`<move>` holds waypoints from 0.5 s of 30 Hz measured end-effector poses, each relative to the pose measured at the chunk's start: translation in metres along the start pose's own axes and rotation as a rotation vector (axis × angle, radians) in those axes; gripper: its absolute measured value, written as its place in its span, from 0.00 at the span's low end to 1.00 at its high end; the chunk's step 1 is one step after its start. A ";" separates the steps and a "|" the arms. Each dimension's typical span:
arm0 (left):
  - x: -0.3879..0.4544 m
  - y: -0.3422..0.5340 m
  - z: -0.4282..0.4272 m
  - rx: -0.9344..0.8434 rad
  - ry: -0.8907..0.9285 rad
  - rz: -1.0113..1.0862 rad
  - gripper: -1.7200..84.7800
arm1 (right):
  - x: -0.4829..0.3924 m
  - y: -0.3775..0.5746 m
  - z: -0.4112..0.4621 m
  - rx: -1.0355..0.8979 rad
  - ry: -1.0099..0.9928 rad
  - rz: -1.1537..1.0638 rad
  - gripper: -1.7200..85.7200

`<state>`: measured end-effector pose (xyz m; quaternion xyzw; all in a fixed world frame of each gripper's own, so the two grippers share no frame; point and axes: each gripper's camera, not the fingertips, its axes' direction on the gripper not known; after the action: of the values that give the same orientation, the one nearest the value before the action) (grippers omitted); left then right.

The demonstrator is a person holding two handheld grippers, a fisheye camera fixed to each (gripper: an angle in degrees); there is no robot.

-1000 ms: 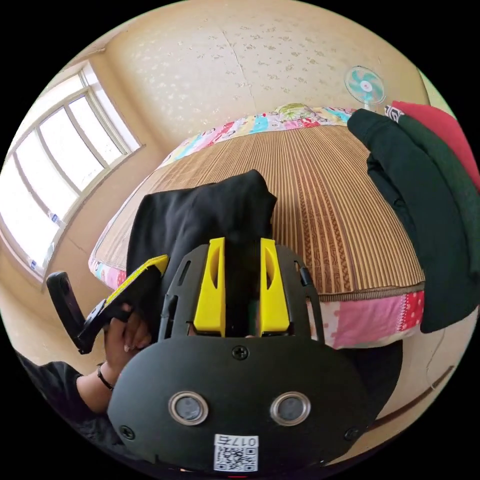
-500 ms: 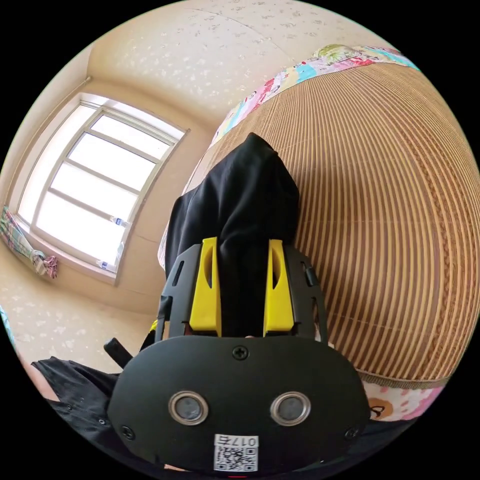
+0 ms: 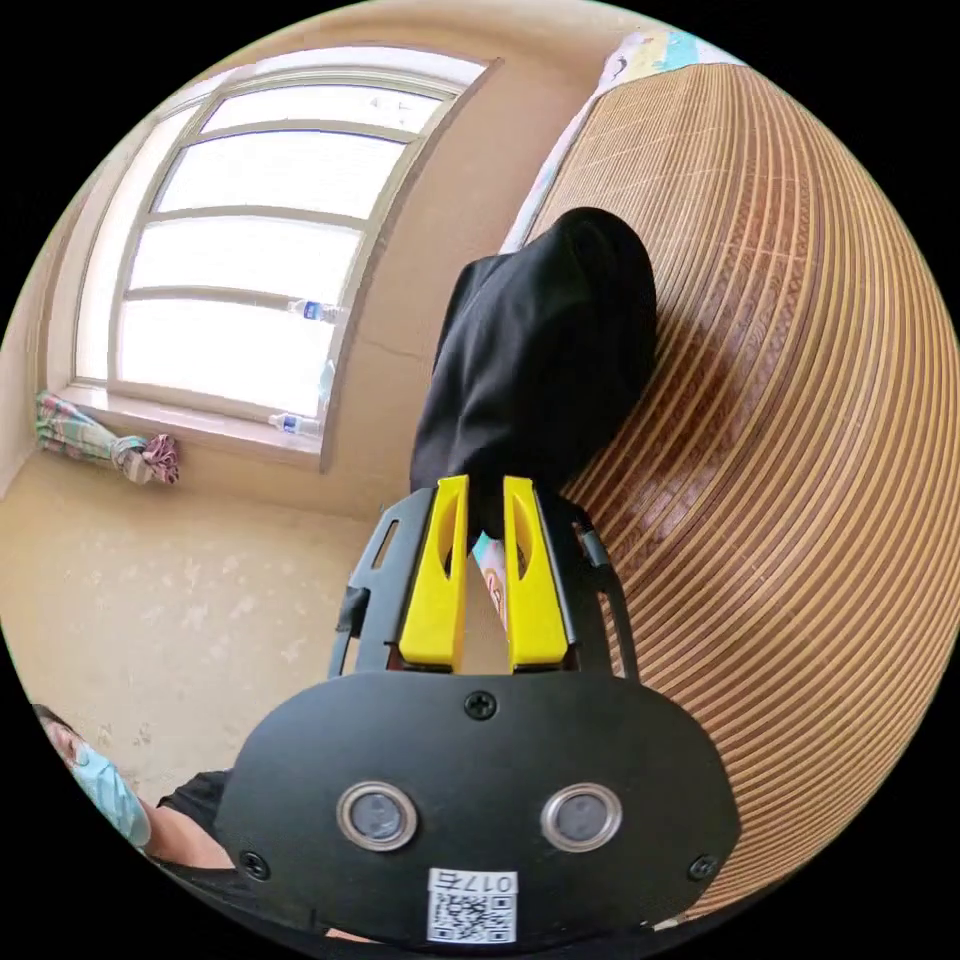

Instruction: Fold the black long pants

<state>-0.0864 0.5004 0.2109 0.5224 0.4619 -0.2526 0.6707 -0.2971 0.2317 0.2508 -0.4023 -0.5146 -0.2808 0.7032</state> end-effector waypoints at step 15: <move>0.014 -0.031 0.034 -0.192 -0.006 0.079 0.01 | -0.038 0.361 -0.247 0.520 0.712 -0.034 0.03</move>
<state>-0.0937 0.4607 0.1849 0.4728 0.4610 -0.1822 0.7285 0.1057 0.2067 0.0782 -0.0817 -0.3005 -0.2747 0.9097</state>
